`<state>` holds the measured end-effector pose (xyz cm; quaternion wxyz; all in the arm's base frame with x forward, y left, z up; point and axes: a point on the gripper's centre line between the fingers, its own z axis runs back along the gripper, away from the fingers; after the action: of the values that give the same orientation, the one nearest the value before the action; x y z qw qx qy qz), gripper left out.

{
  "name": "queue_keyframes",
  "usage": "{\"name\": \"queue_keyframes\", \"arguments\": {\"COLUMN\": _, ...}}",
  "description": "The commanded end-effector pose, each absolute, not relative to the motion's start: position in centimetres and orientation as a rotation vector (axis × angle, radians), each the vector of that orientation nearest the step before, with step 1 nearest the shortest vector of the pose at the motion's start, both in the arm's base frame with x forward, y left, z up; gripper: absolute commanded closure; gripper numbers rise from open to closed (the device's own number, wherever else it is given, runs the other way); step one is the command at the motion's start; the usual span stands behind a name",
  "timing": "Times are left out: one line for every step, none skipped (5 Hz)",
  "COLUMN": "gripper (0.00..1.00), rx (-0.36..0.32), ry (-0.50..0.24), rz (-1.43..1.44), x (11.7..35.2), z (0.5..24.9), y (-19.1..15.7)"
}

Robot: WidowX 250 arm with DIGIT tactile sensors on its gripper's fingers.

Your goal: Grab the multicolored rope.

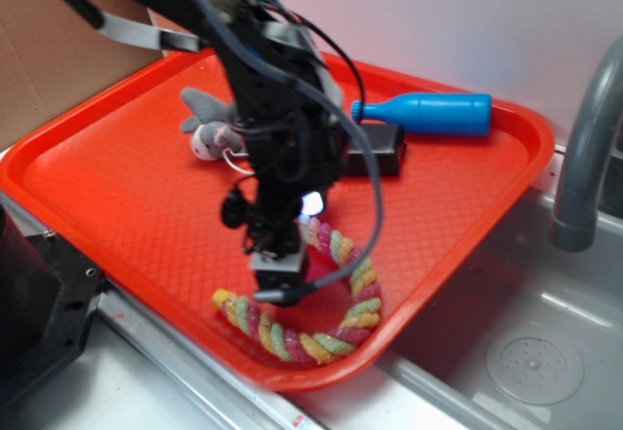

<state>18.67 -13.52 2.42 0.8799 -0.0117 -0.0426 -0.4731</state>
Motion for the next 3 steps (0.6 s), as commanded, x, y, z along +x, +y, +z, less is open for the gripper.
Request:
{"name": "queue_keyframes", "arguments": {"gripper": 0.0, "rx": -0.104, "ry": -0.085, "rz": -0.961, "x": 18.15, "z": 2.01, "y": -13.94}}
{"name": "queue_keyframes", "arguments": {"gripper": 1.0, "rx": -0.121, "ry": -0.085, "rz": -0.935, "x": 17.93, "z": 2.28, "y": -13.64}}
{"name": "queue_keyframes", "arguments": {"gripper": 1.0, "rx": -0.113, "ry": -0.09, "rz": -0.932, "x": 17.79, "z": 2.37, "y": -13.63}}
